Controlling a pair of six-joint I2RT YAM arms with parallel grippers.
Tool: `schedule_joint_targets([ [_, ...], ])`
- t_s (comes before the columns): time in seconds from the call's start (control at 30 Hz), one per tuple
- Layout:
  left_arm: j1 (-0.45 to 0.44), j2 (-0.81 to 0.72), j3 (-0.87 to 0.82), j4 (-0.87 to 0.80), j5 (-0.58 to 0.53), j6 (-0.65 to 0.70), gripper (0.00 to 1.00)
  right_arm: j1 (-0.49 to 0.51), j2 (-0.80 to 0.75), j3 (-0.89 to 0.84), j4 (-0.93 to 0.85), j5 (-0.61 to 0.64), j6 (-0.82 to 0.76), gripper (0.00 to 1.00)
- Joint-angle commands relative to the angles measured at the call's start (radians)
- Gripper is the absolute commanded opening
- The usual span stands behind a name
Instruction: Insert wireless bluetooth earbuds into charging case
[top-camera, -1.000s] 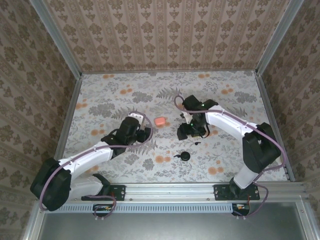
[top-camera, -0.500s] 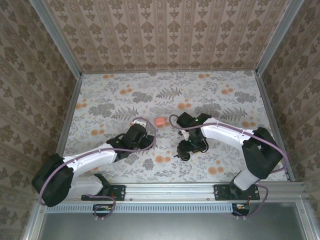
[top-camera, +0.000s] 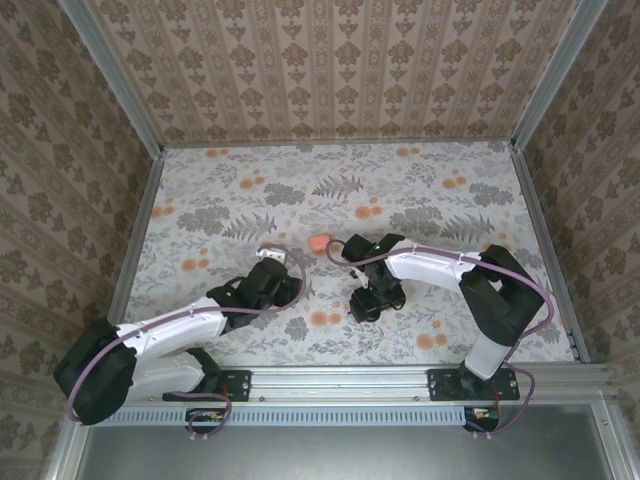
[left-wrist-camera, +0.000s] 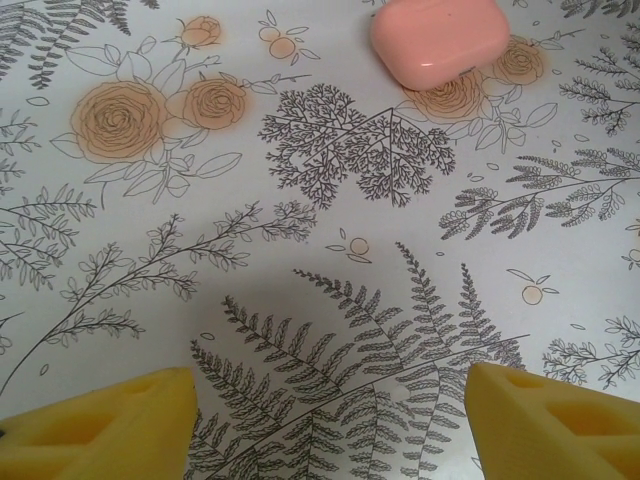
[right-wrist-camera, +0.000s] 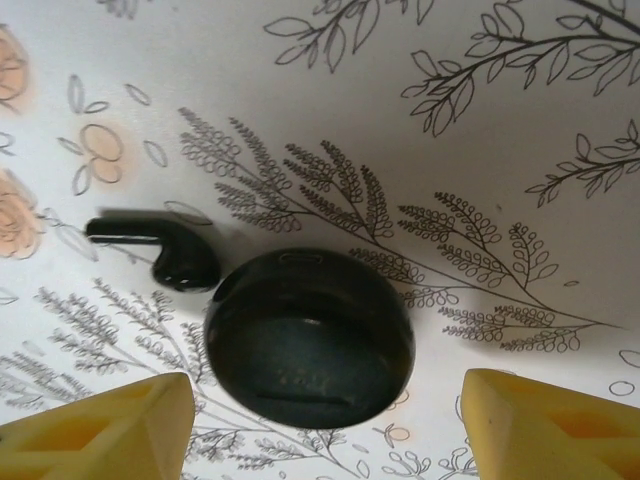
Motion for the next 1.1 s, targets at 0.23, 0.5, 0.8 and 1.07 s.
schedule_joint_targets([
  [0.23,-0.006,-0.028,-0.046,-0.003,-0.026,-0.009,0.72,0.012,0.031,-0.046,0.096,0.057,0.024,0.67],
  [0.5,-0.006,-0.035,-0.054,0.000,-0.026,-0.001,0.72,0.015,0.005,-0.069,0.111,0.089,0.024,0.54],
  [0.8,-0.006,-0.087,-0.096,0.148,0.042,0.094,0.71,-0.019,-0.194,-0.093,0.217,0.079,0.062,0.49],
  [1.07,-0.018,-0.114,-0.213,0.562,0.178,0.370,0.68,-0.160,-0.435,-0.246,0.615,-0.157,0.233,0.49],
])
